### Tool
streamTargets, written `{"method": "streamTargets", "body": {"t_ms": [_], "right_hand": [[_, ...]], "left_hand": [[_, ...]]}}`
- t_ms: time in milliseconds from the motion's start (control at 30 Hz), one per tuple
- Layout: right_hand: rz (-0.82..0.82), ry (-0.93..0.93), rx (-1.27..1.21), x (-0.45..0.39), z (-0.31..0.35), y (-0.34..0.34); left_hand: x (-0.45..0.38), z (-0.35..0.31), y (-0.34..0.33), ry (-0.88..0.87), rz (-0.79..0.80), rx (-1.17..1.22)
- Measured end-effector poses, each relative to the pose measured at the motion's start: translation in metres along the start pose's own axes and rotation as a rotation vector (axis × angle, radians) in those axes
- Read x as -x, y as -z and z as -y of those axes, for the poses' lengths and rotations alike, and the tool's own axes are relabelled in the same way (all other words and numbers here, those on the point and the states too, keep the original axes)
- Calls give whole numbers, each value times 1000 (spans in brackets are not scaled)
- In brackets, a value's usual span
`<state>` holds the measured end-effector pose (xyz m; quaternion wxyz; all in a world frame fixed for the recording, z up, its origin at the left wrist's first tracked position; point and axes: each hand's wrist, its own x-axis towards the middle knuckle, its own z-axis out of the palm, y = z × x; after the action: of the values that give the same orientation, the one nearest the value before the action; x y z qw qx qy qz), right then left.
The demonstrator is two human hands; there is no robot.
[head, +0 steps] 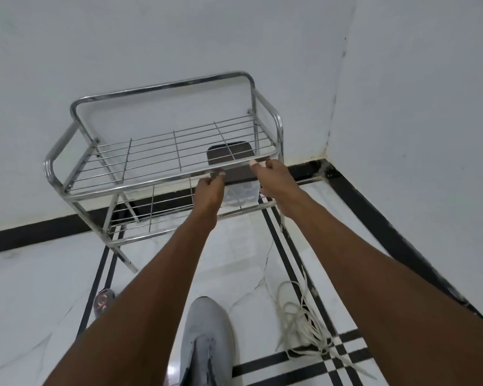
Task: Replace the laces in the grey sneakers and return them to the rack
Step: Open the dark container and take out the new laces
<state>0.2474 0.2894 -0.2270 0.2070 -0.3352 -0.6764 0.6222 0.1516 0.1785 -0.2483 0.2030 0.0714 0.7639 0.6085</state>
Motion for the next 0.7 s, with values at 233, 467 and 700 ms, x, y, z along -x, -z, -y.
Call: {"method": "streamTargets", "body": {"t_ms": [233,467,700], "right_hand": [[-46,-33,9,-27,-18,-7],[-71,-57,-47,-26,-21,-9],[-181,24,-8,4,-40,-7]], "left_hand": [[-22,7,0,93,39,65],[-5,8,12,81,50,256],[37,35,27,43,78,328]]}}
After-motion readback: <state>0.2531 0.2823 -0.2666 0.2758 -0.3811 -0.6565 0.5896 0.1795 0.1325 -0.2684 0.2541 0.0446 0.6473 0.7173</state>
